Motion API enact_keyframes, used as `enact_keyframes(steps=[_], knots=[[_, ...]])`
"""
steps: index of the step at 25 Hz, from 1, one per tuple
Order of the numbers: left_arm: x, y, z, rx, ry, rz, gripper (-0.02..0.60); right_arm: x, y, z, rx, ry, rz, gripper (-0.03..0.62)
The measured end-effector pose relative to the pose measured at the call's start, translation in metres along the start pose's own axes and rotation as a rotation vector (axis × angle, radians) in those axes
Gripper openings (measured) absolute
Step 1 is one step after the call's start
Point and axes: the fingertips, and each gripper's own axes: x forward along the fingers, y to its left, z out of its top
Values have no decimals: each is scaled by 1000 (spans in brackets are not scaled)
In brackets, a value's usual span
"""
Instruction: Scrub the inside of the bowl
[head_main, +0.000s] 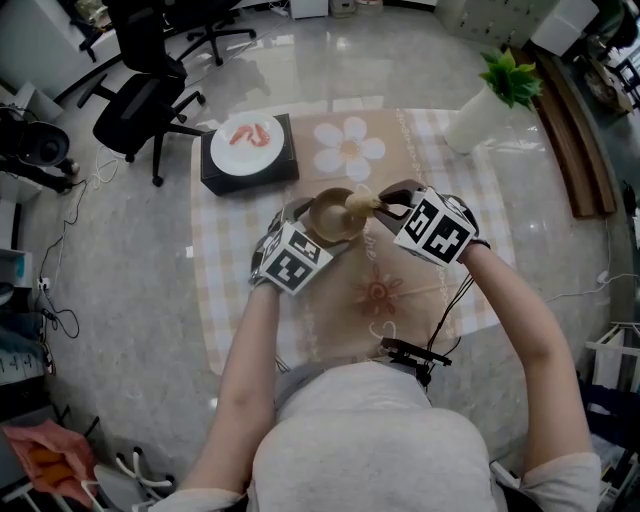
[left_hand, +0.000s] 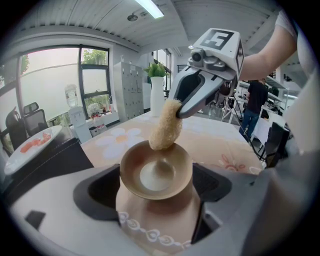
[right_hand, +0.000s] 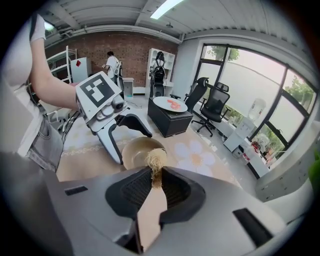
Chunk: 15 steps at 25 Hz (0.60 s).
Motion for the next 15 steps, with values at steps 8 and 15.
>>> enact_keyframes(steps=[8,15], knots=[[0,0,0,0,0,-2,430,-3,27,0,-145,73,113,63],[0,0,0,0,0,-5,430,3,45,10,-234,96,202,63]])
